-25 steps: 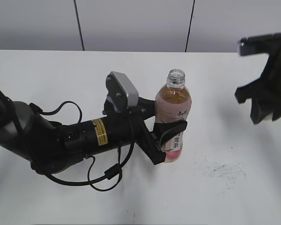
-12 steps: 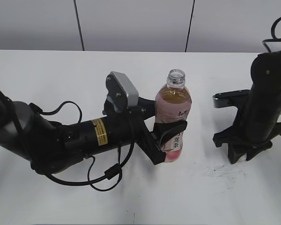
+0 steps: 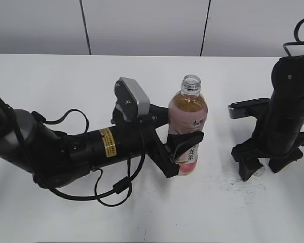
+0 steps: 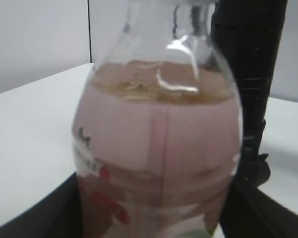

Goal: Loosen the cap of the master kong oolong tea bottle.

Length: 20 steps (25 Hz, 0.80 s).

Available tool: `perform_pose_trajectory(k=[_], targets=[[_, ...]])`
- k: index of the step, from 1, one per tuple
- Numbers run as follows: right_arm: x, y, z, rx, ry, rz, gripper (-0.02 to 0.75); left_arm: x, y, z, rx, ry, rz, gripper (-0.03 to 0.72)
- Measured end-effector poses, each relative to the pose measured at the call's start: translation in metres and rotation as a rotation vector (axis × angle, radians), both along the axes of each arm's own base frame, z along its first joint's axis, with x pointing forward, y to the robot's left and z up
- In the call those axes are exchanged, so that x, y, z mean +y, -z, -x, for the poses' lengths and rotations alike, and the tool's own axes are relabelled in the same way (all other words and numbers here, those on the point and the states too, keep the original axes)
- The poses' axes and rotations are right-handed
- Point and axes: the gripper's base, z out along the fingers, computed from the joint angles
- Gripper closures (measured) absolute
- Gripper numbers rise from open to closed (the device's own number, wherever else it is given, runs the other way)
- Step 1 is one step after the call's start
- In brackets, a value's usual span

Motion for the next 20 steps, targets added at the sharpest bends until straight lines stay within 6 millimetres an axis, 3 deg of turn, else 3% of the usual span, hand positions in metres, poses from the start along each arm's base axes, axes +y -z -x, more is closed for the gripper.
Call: perform_pose_trajectory(k=[11, 20], targets=[[0.000, -0.011, 0.001, -0.013, -0.004, -0.005, 0.160, 0.008, -0.005, 0.007, 0.039, -0.003, 0.019, 0.195], [-0.001, -0.028, 0.004, -0.041, -0.006, -0.014, 0.160, 0.043, -0.017, 0.013, 0.047, -0.053, 0.000, 0.194]])
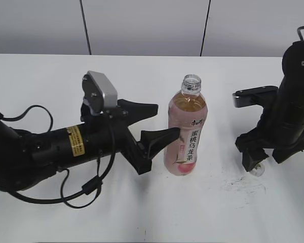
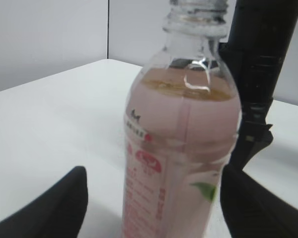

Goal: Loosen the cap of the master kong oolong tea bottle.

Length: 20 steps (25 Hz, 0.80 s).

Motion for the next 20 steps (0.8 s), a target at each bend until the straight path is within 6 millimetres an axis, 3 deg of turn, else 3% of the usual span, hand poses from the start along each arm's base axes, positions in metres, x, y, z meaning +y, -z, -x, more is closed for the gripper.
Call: perform_pose_trajectory(k=[8, 12, 17, 20], targets=[[0.002, -0.008, 0.003, 0.000, 0.013, -0.031, 0.160, 0.030, -0.014, 0.013, 0.022, -0.077, -0.068, 0.198], [0.004, -0.009, 0.004, 0.014, 0.031, -0.050, 0.160, 0.048, -0.039, 0.002, 0.074, -0.319, -0.120, 0.200], [0.006, -0.010, 0.005, 0.027, 0.052, -0.071, 0.160, 0.090, -0.066, -0.011, 0.178, -0.616, -0.071, 0.202], [0.005, -0.019, 0.009, 0.029, 0.049, -0.074, 0.160, 0.116, -0.071, -0.013, 0.299, -0.741, -0.091, 0.213]])
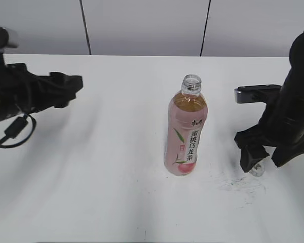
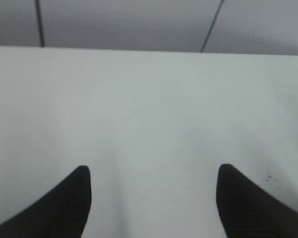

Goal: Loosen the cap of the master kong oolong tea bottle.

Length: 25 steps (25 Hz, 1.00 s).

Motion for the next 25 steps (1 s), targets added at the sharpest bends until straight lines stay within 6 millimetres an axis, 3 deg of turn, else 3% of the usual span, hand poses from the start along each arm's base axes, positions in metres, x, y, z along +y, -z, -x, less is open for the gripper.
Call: perform_pose_trajectory(k=[4, 12, 20, 23, 25], targets=[[-0.002, -0.027, 0.008, -0.037, -0.003, -0.019, 0.160, 0.028, -0.015, 0.005, 0.113, -0.124, -0.043, 0.229], [-0.009, -0.090, 0.042, -0.097, -0.025, -0.049, 0.160, 0.048, -0.061, 0.043, 0.267, -0.238, -0.065, 0.230], [-0.028, -0.169, 0.107, -0.318, -0.051, -0.092, 0.160, 0.071, -0.100, 0.124, 0.333, -0.292, -0.072, 0.243], [-0.036, -0.184, 0.132, -0.403, -0.038, -0.103, 0.160, 0.080, -0.109, 0.156, 0.325, -0.308, -0.083, 0.251], [-0.040, -0.183, 0.149, -0.427, -0.031, -0.110, 0.160, 0.087, -0.111, 0.176, 0.324, -0.322, -0.091, 0.253]])
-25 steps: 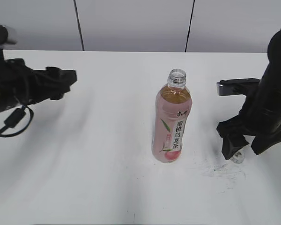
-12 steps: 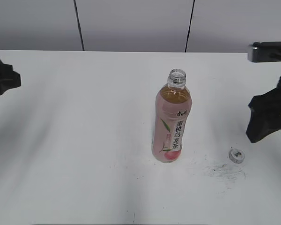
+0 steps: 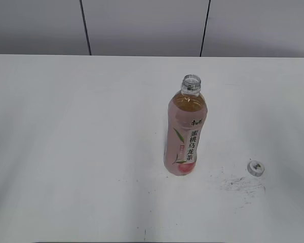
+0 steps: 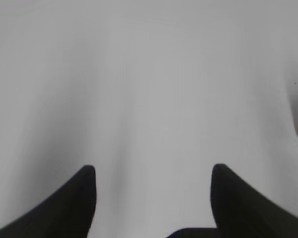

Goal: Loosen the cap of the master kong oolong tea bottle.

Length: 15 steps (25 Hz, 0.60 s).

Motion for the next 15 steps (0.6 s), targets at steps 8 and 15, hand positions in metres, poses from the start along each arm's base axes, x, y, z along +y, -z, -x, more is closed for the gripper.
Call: perform_pose_trajectory(k=[8, 15], targets=[[-0.026, 0.036, 0.073, -0.103, 0.026, 0.030, 0.160, 0.014, -0.003, 0.050, -0.085, 0.048, -0.077, 0.253], [-0.045, 0.054, 0.130, -0.353, 0.045, 0.006, 0.160, 0.016, 0.007, 0.059, -0.130, 0.117, -0.152, 0.256]])
